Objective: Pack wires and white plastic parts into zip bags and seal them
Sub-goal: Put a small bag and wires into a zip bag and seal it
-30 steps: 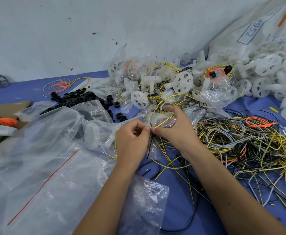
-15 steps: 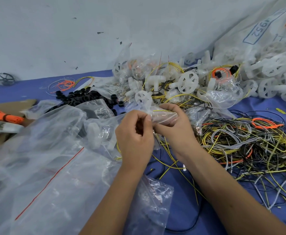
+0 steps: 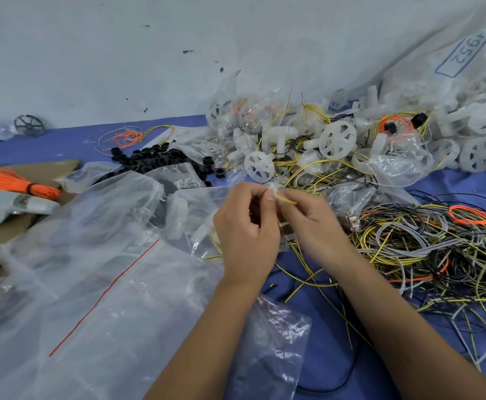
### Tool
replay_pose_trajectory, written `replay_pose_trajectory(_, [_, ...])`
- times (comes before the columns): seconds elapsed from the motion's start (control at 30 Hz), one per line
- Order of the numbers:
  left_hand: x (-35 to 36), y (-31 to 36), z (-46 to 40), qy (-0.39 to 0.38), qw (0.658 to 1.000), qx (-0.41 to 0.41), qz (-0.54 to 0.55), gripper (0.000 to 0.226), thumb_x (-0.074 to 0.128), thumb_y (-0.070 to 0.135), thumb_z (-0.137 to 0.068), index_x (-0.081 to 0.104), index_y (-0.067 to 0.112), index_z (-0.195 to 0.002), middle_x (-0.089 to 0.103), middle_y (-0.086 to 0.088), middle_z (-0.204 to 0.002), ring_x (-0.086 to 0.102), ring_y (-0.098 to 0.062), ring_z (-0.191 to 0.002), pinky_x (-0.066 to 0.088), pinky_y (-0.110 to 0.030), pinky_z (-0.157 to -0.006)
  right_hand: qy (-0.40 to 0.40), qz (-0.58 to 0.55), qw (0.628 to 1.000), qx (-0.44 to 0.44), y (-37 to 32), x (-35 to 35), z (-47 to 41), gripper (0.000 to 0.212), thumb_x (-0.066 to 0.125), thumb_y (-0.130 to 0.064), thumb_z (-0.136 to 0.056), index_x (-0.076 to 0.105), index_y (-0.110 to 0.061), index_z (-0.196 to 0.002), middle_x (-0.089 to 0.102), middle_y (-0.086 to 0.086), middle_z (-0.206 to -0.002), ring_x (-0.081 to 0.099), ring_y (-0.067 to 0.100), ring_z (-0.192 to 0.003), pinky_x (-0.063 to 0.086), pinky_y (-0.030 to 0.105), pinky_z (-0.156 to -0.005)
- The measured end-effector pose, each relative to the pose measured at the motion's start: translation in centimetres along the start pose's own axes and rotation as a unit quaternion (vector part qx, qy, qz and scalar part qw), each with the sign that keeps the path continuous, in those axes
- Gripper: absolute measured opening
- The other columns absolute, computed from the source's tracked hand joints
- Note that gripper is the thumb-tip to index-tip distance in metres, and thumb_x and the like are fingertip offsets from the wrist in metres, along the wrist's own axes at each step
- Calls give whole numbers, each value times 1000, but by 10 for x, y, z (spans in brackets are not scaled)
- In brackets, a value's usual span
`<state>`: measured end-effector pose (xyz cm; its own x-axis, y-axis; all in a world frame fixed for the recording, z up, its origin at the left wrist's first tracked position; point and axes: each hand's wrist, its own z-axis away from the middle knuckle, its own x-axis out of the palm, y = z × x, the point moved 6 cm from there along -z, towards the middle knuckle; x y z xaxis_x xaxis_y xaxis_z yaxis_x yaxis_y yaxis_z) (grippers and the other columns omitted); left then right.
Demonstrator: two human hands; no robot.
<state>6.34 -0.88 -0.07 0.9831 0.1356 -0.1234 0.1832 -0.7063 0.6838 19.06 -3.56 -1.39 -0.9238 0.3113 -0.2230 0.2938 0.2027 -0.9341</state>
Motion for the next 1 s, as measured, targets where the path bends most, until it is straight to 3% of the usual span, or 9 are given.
replay_pose_trajectory(0.17, [8, -31, 0, -49, 993, -106, -20, 21, 64, 14, -94, 60, 25, -77, 59, 14, -68, 55, -5, -65, 39, -17, -65, 133, 73, 987, 50, 15, -47, -3, 24, 50, -28, -104, 74, -22, -102, 52, -9, -45, 42, 9, -38, 37, 25, -42])
replay_pose_trajectory(0.33, [2, -44, -3, -35, 987, -152, -20, 24, 64, 15, -93, 60, 28, -74, 60, 12, -65, 55, -4, -62, 39, -14, -61, 83, 324, 938, 96, 17, -63, -1, 40, 53, -16, -92, 68, -31, -126, 59, -9, -58, 50, 9, -44, 42, 25, -52])
replay_pose_trajectory(0.43, [-1, -47, -4, -19, 986, -162, -18, 20, 64, 14, -93, 62, 22, -75, 62, 11, -65, 56, -4, -62, 41, -15, -61, 275, 386, 879, 60, -1, -86, 8, 48, 51, -15, -89, 57, -26, -135, 67, 7, -77, 62, 31, -72, 49, 37, -67])
replay_pose_trajectory(0.5, [-2, -48, -4, -12, 985, -169, -18, 20, 64, 13, -94, 62, 21, -76, 62, 11, -66, 55, -4, -62, 40, -13, -60, 422, 333, 843, -9, -16, -103, 18, 46, 45, -5, -84, 60, -16, -127, 67, 14, -93, 56, 22, -81, 42, 32, -71])
replay_pose_trajectory(0.6, [-2, -47, -4, -10, 985, -171, -15, 20, 64, 13, -94, 63, 21, -76, 63, 10, -67, 56, -4, -62, 41, -14, -61, 515, 192, 819, -168, -34, -111, 33, 42, 37, 8, -79, 64, -1, -110, 60, 21, -98, 50, 14, -85, 38, 22, -74])
replay_pose_trajectory(0.7, [-2, -46, -4, -13, 985, -173, -7, 21, 63, 14, -94, 62, 23, -76, 62, 10, -67, 55, -4, -62, 40, -14, -60, 455, 11, 851, -262, -41, -110, 31, 29, 36, 1, -94, 64, 2, -100, 63, 17, -81, 57, 26, -70, 45, 36, -60])
replay_pose_trajectory(0.8, [-2, -44, -3, -15, 985, -172, -2, 21, 63, 15, -95, 62, 22, -76, 61, 11, -66, 54, -5, -61, 41, -17, -60, 285, -189, 927, -155, -37, -94, 9, 38, 34, -22, -105, 68, -10, -93, 58, 10, -60, 46, 24, -42, 33, 25, -43])
replay_pose_trajectory(0.87, [-2, -44, -4, -14, 985, -171, 0, 19, 63, 15, -95, 62, 22, -76, 61, 11, -66, 54, -5, -61, 42, -19, -61, 233, -75, 963, -110, -33, -80, 5, 38, 44, -28, -105, 71, -10, -86, 57, 10, -54, 43, 19, -37, 31, 22, -41])
replay_pose_trajectory(1.0, [0, -41, -3, -27, 987, -157, 3, 21, 62, 18, -94, 61, 28, -76, 61, 12, -66, 55, -4, -61, 43, -20, -61, 186, 209, 952, -122, -27, -46, 1, 8, 67, -20, -94, 74, -17, -92, 68, -3, -75, 57, 8, -60, 47, 24, -63])
